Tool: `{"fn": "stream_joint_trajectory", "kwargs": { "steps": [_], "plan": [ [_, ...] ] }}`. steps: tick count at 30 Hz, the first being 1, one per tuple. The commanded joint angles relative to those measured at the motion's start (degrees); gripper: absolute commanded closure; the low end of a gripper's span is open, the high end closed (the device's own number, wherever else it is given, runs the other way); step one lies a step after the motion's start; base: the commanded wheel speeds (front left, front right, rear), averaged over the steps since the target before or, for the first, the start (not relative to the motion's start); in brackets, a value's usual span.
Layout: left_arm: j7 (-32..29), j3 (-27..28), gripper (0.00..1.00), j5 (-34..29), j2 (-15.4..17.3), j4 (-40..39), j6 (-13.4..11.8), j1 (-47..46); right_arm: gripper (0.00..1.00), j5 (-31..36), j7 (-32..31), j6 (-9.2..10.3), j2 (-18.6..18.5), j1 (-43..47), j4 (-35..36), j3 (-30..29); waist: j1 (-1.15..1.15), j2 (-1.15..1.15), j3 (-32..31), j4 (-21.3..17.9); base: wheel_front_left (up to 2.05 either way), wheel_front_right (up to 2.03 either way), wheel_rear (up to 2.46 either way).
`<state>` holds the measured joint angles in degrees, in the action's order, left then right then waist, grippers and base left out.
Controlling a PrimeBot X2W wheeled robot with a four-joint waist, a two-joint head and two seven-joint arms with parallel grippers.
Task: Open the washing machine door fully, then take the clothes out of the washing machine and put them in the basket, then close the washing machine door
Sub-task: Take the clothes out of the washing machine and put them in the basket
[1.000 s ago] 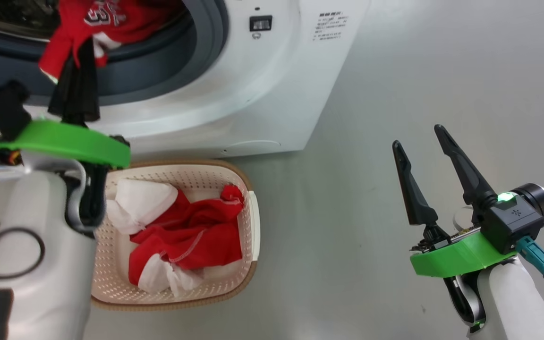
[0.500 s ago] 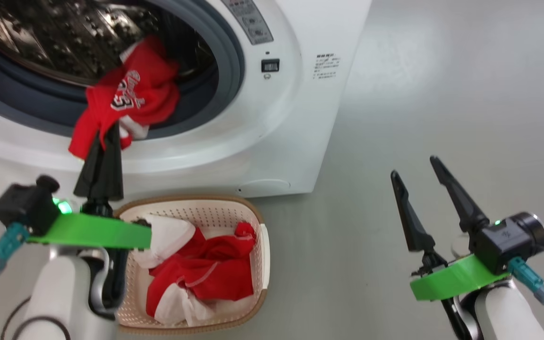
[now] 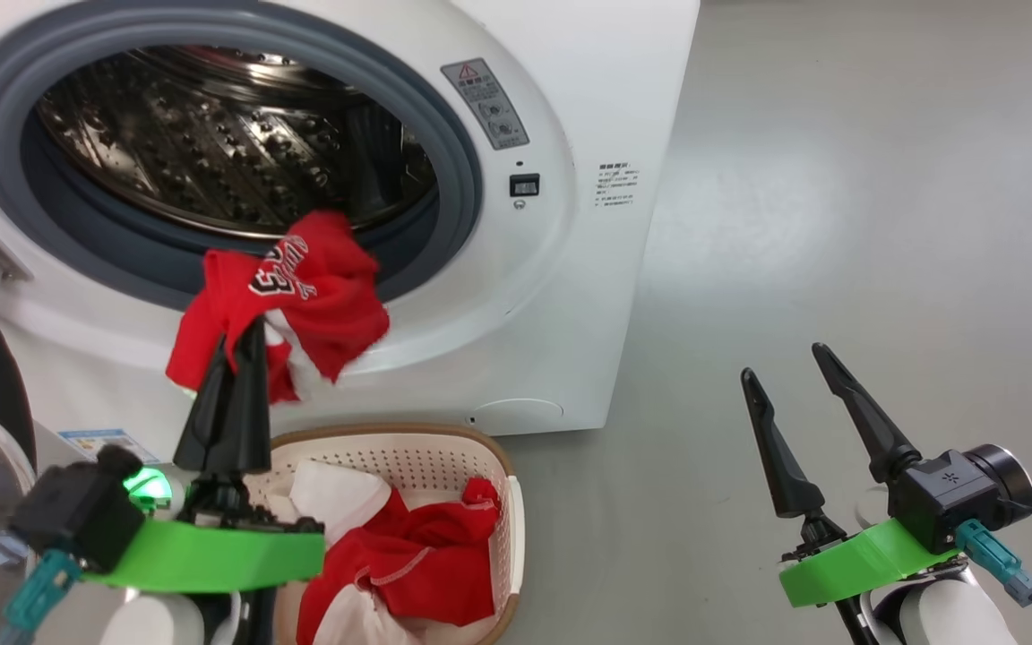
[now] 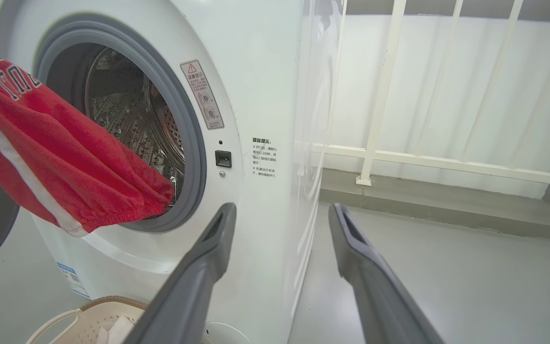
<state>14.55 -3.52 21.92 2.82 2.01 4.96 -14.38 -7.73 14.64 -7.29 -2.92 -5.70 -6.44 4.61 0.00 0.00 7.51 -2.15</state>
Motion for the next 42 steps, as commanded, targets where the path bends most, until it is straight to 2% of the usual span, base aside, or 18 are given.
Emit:
{"fn": "stream_joint_trajectory", "kwargs": {
  "steps": [1,7,13,29,31,32,35,42],
  "plan": [
    [0.26,1.46,1.00,-0.03,0.80,-2.89,-0.67,0.35,0.00,-0.22,0.36,-0.20,0.04,0.08,1.46,1.35,0.00,0.00,-0.34,0.08,0.00,0.00,0.00],
    [-0.94,0.40,1.00,0.28,0.64,-6.88,-1.97,2.56,0.00,0.18,0.36,-0.20,0.04,0.30,1.86,1.13,0.00,0.00,0.07,0.36,0.00,0.00,0.00],
    [-1.43,-0.21,1.00,2.36,0.50,-1.31,-1.82,2.35,0.00,0.18,0.36,-0.20,0.04,-0.54,1.95,1.59,0.00,0.00,1.44,0.17,0.00,0.00,0.00],
    [-0.61,-5.43,1.00,8.19,0.09,29.53,-0.76,-9.61,0.00,0.45,0.36,-0.20,0.04,-3.56,1.84,2.14,0.00,0.00,8.92,-0.84,0.00,0.00,0.00],
    [-0.38,-7.03,1.00,10.32,0.08,36.94,-0.99,-12.77,0.00,0.41,0.36,-0.20,0.04,-4.17,1.78,2.45,0.00,0.00,10.37,-1.07,0.00,0.00,0.00],
    [-0.38,-7.03,1.00,10.32,0.08,36.94,-0.99,-12.77,0.00,0.41,0.36,-0.20,0.04,-4.17,1.78,2.45,0.00,0.00,10.37,-1.07,0.00,0.00,0.00],
    [-0.50,-9.13,1.00,12.38,0.07,44.46,-1.44,-15.99,0.00,0.32,0.36,-0.20,0.04,-4.91,1.82,2.87,0.00,0.00,11.80,-1.54,0.00,0.00,0.00],
    [-3.59,-14.51,1.00,17.03,0.07,60.18,-0.75,-23.23,0.00,-0.32,0.36,-0.20,0.04,-6.81,1.53,3.80,0.00,0.00,15.99,-3.33,0.00,0.00,0.00]
  ]
}}
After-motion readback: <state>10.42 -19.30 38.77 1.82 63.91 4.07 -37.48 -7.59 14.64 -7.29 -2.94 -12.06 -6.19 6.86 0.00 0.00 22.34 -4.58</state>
